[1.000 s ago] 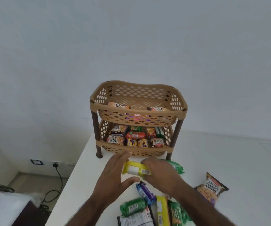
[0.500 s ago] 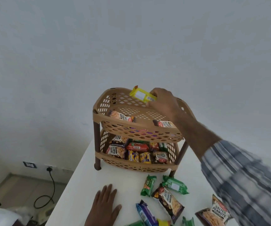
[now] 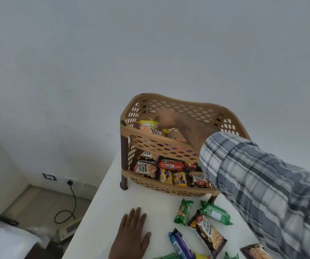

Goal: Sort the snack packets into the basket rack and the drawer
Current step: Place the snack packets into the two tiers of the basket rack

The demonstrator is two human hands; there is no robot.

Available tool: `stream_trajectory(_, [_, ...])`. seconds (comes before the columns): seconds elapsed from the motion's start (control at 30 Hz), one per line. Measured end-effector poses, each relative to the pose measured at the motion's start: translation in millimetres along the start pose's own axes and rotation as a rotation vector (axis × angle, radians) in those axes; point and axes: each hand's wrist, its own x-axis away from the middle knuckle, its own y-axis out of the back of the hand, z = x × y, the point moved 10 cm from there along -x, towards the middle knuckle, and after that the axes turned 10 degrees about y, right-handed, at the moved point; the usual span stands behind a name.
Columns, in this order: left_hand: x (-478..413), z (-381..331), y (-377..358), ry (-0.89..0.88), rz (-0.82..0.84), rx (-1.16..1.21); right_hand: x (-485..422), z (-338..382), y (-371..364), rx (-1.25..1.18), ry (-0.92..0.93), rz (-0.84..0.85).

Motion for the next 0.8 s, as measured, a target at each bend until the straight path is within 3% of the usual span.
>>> stream_trajectory(0.1, [3,0,6,0.002,-0.043,-0.005,24,9,18,-0.016,0.018,-0.102])
stream_trajectory(0.27, [7,-4,14,-0.023,-0.088,-0.042,145,34,58,-0.326,0.084,-0.557])
stream_trajectory(0.37, [8,-2,13,-0.017,-0.047,-0.004,249,33,36,-0.331,0.072,-0.906])
stream_trajectory(0.43, [11,-1,15,-0.018,-0.024,0.06,304,26,-15,-0.315,0.055,-1.01])
stream_trajectory(0.47, [14,-2,16,-0.027,-0.013,0.093,322,24,-50,-0.316,0.036,-0.959])
stream_trajectory(0.53, [30,-8,22,-0.069,-0.016,0.172,341,27,-135,-0.295,0.032,-0.704])
stream_trajectory(0.67, [82,-25,34,-0.201,-0.1,0.233,372,66,-284,-0.028,0.215,-0.192])
stream_trajectory(0.8, [130,-40,28,-0.39,-0.12,0.156,375,71,-338,0.087,0.198,-0.065])
